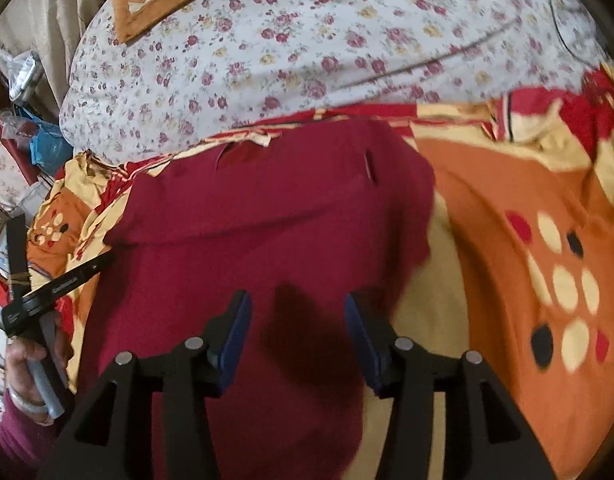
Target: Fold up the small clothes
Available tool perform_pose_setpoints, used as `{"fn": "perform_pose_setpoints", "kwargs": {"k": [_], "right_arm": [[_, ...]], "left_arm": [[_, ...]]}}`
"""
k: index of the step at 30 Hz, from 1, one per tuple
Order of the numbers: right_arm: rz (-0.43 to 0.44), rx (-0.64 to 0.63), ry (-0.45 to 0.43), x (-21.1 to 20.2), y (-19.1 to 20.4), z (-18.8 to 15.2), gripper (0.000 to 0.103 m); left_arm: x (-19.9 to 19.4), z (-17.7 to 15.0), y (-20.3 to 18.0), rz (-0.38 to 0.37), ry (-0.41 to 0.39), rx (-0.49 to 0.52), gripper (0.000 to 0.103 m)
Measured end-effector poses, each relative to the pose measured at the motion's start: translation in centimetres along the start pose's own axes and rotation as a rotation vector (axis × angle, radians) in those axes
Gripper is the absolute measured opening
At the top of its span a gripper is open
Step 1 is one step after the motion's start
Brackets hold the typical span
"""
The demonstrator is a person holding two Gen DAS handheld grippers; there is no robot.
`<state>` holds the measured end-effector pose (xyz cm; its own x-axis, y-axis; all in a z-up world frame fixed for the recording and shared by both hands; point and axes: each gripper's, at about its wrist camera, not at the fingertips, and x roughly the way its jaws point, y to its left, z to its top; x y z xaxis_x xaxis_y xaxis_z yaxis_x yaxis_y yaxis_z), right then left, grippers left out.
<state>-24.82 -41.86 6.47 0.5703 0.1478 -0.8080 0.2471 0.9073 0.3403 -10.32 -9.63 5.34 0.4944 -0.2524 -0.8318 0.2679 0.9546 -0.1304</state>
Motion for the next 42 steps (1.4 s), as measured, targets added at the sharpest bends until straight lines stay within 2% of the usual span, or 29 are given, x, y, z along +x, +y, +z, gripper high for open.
{"fn": "perform_pose_setpoints", "kwargs": {"k": [4,9,14,17,20,23,24,25,26,29,32,36,40,42], "right_arm": [[0.076,0.029,0.026,-1.6,-0.7,-2.7,0.056],[0.098,0.003,0.068,-1.8,-0.3,-5.3,0.056],[0.137,0.002,0.057,-2.2,0.3,-5.8,0.055],[0.185,-0.008,0.087,-2.4,0.9,-6.1,0.055],[0.158,-0.022,0.14,-1.8,1.2,-6.8,0.055],[0.171,-0.009,0.149,-1.1,1.2,-7.4,0.055],[0.168,-0.012,0.143,-1.0,1.3,-7.5,0.051],[0.158,-0.034,0.125,-0.8,1.6,-7.4,0.038],[0.146,-0.049,0.114,-0.7,1.9,-7.3,0.022],[0.138,-0.081,0.075,-0.7,2.8,-6.2,0.014],[0.178,-0.099,0.033,-1.1,4.0,-4.5,0.01],[0.258,-0.095,-0.015,-0.9,5.8,-1.2,0.01],[0.301,-0.083,-0.014,2.2,8.0,2.7,0.01],[0.283,-0.09,-0.009,4.7,9.0,4.3,0.01]], "left_arm": [[-0.5,-1.3,-0.4,-0.019,0.002,0.0,0.031],[-0.9,-1.9,-1.3,-0.016,-0.002,0.01,0.031],[-1.3,-2.0,-1.3,-0.028,-0.002,0.004,0.032],[-1.5,-2.1,-1.1,-0.027,-0.002,0.006,0.032],[-1.5,-2.2,-0.9,-0.032,0.0,-0.008,0.032],[-1.6,-2.2,-0.9,-0.036,0.0,-0.02,0.032],[-1.6,-2.2,-0.9,-0.038,0.0,-0.023,0.032],[-1.7,-2.2,-0.9,-0.043,0.0,-0.027,0.032],[-1.8,-2.2,-0.8,-0.048,0.001,-0.032,0.032],[-2.4,-2.0,-0.4,-0.05,-0.007,-0.041,0.032],[-3.0,-1.8,0.2,-0.056,-0.018,-0.058,0.032],[-4.0,-1.4,1.3,-0.084,-0.028,-0.094,0.032],[-5.0,-1.1,2.6,-0.111,-0.037,-0.136,0.032],[-5.5,-1.2,3.1,-0.121,-0.04,-0.152,0.032]]}}
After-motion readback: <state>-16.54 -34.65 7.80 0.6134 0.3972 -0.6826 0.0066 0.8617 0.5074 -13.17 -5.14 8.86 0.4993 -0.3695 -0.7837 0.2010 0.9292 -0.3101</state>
